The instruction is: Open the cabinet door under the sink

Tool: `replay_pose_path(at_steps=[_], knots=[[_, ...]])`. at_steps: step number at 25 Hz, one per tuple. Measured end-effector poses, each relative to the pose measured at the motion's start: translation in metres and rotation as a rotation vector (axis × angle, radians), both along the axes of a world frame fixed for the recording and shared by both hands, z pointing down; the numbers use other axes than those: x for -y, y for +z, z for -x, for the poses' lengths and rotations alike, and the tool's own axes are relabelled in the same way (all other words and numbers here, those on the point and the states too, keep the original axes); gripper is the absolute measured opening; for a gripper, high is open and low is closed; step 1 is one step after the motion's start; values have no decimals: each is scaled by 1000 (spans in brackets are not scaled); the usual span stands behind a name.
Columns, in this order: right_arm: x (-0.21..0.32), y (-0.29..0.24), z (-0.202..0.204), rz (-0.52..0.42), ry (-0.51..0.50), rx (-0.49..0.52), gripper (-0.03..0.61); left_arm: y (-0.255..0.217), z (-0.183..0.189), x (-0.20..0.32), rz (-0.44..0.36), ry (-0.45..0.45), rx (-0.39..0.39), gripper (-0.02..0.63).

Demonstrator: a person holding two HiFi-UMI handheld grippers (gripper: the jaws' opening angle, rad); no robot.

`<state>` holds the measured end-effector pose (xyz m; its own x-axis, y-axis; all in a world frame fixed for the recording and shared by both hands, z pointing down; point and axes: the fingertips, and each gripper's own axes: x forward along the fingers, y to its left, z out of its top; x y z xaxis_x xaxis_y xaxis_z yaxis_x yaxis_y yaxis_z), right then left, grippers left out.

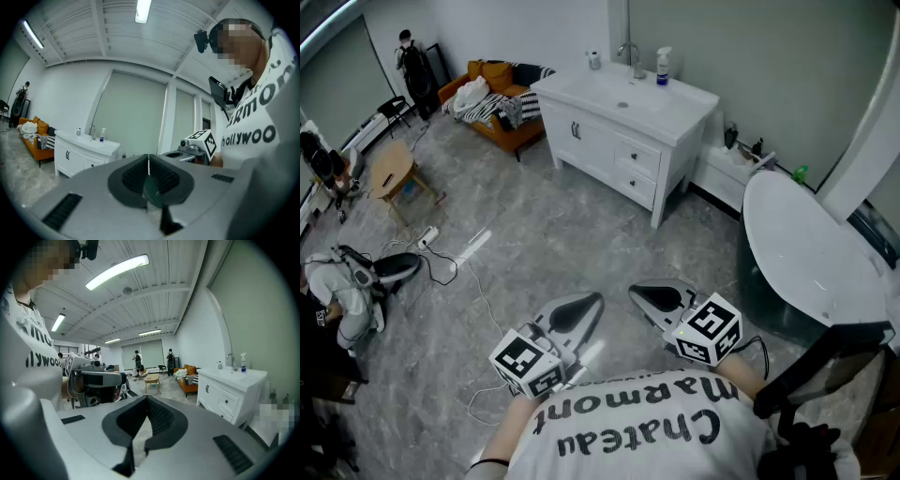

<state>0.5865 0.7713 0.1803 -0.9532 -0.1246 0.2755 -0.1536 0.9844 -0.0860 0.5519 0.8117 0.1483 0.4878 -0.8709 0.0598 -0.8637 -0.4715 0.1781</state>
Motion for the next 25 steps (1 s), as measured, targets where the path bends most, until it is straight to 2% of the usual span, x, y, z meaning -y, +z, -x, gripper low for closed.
replay_pose_path(at_steps=[9,16,19,21,25], knots=[[-6,2,31,8,2,8,11,3,33,-8,1,-10,-2,11],[-14,5,65,97,-4,65,12,13,64,-17,8,-13,2,11],[-15,15,77,63,-20,39,12,24,82,-13,0,-31,6,11],[-9,23,85,36,-25,1,12,29,93,-9,8,-52,-21,11],[9,26,101,51,-28,-12,12,34,109,4,23,-77,-56,11]])
